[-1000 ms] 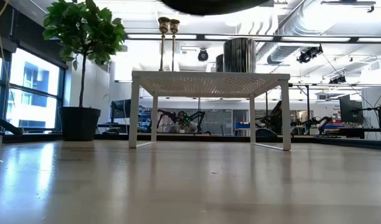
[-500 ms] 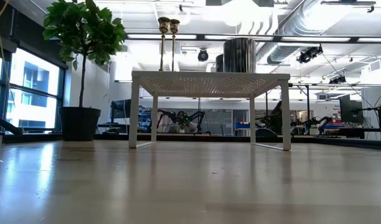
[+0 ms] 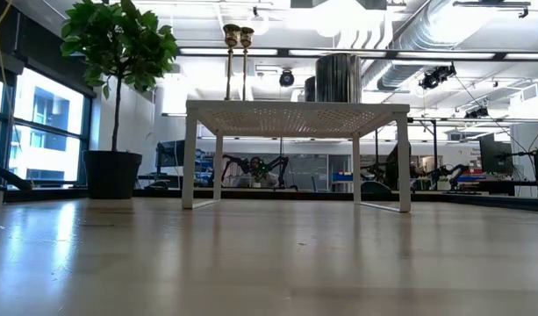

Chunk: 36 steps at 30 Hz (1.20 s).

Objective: Pick & Place candle stick holders
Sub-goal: Put the orange candle on the shelf

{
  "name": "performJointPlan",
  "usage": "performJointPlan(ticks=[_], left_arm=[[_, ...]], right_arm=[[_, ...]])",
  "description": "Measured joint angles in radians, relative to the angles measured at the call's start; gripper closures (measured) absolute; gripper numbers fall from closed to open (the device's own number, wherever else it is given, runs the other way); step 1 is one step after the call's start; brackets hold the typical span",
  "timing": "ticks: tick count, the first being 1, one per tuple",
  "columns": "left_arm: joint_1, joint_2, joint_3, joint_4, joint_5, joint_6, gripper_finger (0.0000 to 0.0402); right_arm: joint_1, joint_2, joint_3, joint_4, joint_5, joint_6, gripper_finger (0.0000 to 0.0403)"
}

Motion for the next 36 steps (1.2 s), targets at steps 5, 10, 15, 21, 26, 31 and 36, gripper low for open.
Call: performJointPlan(ticks=[5, 10, 15, 21, 26, 31, 36], left_arm=[[0.0, 0.0, 0.029, 0.004, 0.0, 0.003, 0.0051], [0.0, 0.0, 0.029, -0.003, -0.003, 0.034, 0.0051], [0.008, 0.0, 0.029, -0.01, 0.032, 0.032, 0.0051], [0.009, 0.0, 0.028, -0.017, 0.027, 0.03, 0.0051], [0.01, 0.0, 0.028, -0.017, 0.019, 0.029, 0.0052], [0.008, 0.0, 0.028, -0.016, 0.018, 0.029, 0.0053], [0.02, 0.0, 0.027, -0.018, 0.033, 0.026, 0.0053]], right_arm=[[-0.059, 0.0, 0.0, -0.042, -0.078, 0.057, 0.0008], [-0.122, 0.0, 0.0, -0.049, -0.154, 0.072, 0.0008], [-0.187, 0.0, 0.0, -0.042, -0.334, 0.063, 0.0008], [-0.234, 0.017, 0.0, 0.032, -0.464, 0.023, 0.0008], [-0.234, 0.022, 0.0, 0.11, -0.507, -0.023, 0.0008], [-0.246, 0.022, 0.0, 0.119, -0.526, -0.038, 0.0008], [-0.291, 0.023, 0.0, 0.122, -0.61, -0.052, 0.0008]])
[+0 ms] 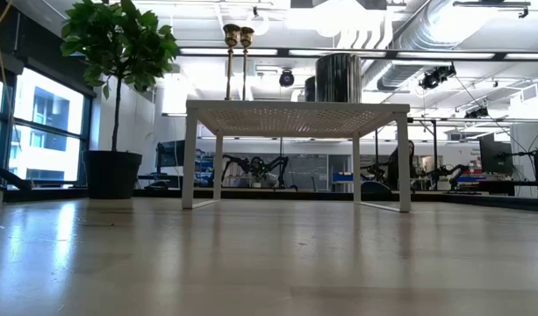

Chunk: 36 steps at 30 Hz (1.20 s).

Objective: Pick & Place candle stick holders
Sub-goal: Put the orange candle on the shelf

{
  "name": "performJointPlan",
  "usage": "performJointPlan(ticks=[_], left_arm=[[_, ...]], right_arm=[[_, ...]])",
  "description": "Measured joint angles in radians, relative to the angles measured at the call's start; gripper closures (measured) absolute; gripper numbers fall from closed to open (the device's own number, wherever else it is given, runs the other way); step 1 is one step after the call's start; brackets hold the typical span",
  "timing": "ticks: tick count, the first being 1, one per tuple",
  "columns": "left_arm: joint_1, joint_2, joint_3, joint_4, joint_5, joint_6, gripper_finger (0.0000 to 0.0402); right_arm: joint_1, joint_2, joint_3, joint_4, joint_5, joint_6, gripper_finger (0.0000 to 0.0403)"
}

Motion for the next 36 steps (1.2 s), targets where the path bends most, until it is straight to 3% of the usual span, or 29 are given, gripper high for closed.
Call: performJointPlan(ticks=[10, 19, 36], left_arm=[[0.0, 0.0, 0.0, -0.003, 0.027, -0.001, 0.0053], [0.0, 0.0, 0.0, -0.007, 0.024, -0.005, 0.0053], [0.0, 0.0, 0.0, -0.008, 0.035, -0.005, 0.0053]], right_arm=[[-0.031, 0.0, 0.0, 0.024, -0.18, -0.017, 0.0008], [-0.057, 0.0, 0.0, 0.047, -0.193, 0.009, 0.0008], [-0.089, 0.0, 0.0, 0.062, -0.323, -0.008, 0.0012]])
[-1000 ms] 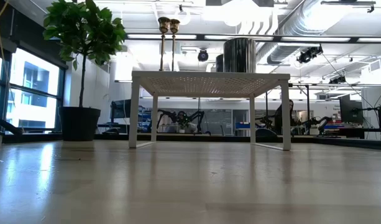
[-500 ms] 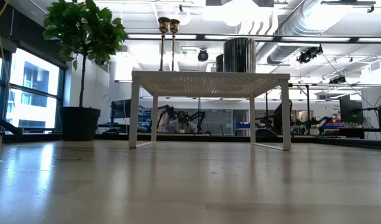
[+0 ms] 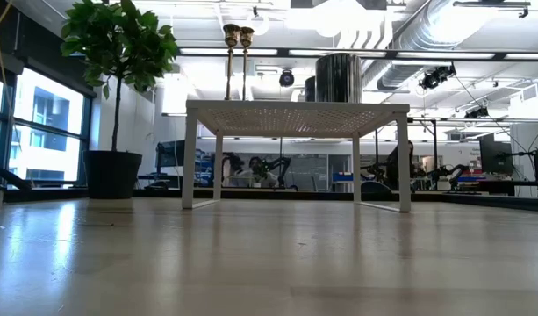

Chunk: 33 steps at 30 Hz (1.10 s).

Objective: Pick & Place candle stick holders
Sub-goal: Put the orange candle on the shelf

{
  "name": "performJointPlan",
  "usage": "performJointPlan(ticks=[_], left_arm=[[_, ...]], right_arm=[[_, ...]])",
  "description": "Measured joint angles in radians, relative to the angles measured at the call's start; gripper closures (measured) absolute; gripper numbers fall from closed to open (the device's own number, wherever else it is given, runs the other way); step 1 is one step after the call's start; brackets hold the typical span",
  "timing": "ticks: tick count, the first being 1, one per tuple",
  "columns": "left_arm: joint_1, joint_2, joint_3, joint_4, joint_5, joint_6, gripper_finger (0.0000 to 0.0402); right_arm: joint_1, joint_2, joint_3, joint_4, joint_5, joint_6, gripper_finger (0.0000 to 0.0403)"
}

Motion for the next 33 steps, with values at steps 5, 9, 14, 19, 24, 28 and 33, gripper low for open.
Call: performJointPlan(ticks=[5, 9, 14, 19, 24, 28, 33], left_arm=[[0.0, 0.0, 0.0, -0.005, -0.002, -0.016, 0.0053], [-0.001, 0.0, 0.0, -0.01, -0.005, -0.018, 0.0053], [-0.001, 0.0, 0.0, -0.012, -0.005, -0.017, 0.0055], [-0.001, 0.0, 0.0, -0.006, -0.02, -0.03, 0.0055], [-0.001, 0.0, 0.0, 0.01, 0.0, -0.058, 0.0016], [0.0, 0.0, 0.0, 0.017, 0.021, -0.062, 0.0031], [-0.002, -0.001, 0.0, 0.017, -0.014, -0.063, 0.0031]], right_arm=[[-0.022, 0.0, 0.0, -0.001, -0.062, 0.01, 0.0034], [-0.036, 0.0, 0.0, -0.004, -0.097, 0.023, 0.0045], [-0.037, 0.0, 0.0, -0.004, -0.111, 0.026, 0.0045], [-0.037, 0.0, 0.0, -0.003, -0.122, 0.03, 0.0045], [-0.038, 0.0, 0.0, 0.003, -0.14, 0.046, 0.0046], [-0.037, 0.0, 0.0, 0.002, -0.143, 0.044, 0.0046], [-0.038, 0.0, 0.0, 0.0, -0.142, 0.032, 0.0046]])
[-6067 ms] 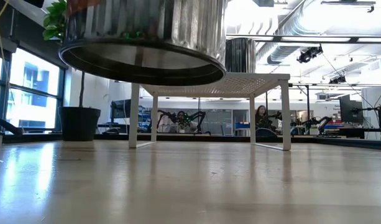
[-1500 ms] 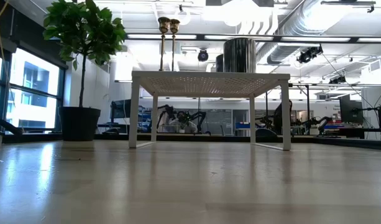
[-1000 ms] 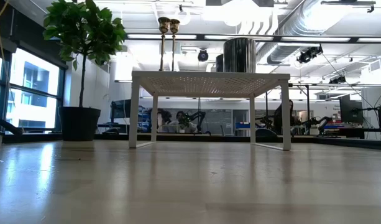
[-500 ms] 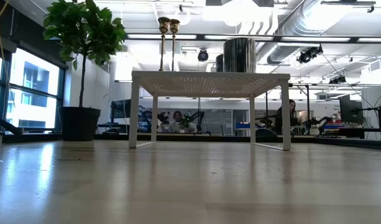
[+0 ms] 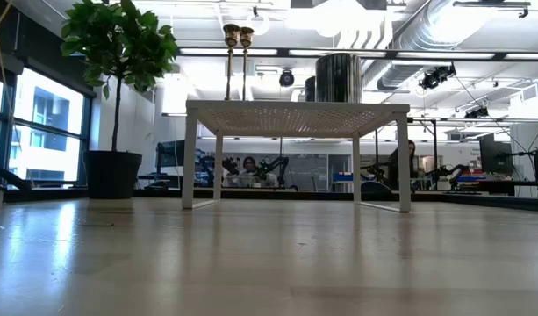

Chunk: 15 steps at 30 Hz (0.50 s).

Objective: Pick & Place candle stick holders
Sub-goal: Put the orange candle on the shelf

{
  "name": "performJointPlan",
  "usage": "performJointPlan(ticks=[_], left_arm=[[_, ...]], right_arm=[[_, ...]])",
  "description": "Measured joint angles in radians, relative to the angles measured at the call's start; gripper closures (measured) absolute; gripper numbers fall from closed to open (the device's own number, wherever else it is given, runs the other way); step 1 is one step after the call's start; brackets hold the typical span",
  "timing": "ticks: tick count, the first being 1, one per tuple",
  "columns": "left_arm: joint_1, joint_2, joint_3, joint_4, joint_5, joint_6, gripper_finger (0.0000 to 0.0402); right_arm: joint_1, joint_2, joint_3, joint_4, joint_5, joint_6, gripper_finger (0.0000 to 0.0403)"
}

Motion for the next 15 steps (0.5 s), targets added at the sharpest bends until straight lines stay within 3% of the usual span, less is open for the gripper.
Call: performJointPlan(ticks=[15], left_arm=[[-0.042, -0.144, 0.001, 0.052, -0.025, 0.008, 0.0005]], right_arm=[[0.003, 0.001, -0.001, -0.031, 0.125, -0.054, 0.0047]])
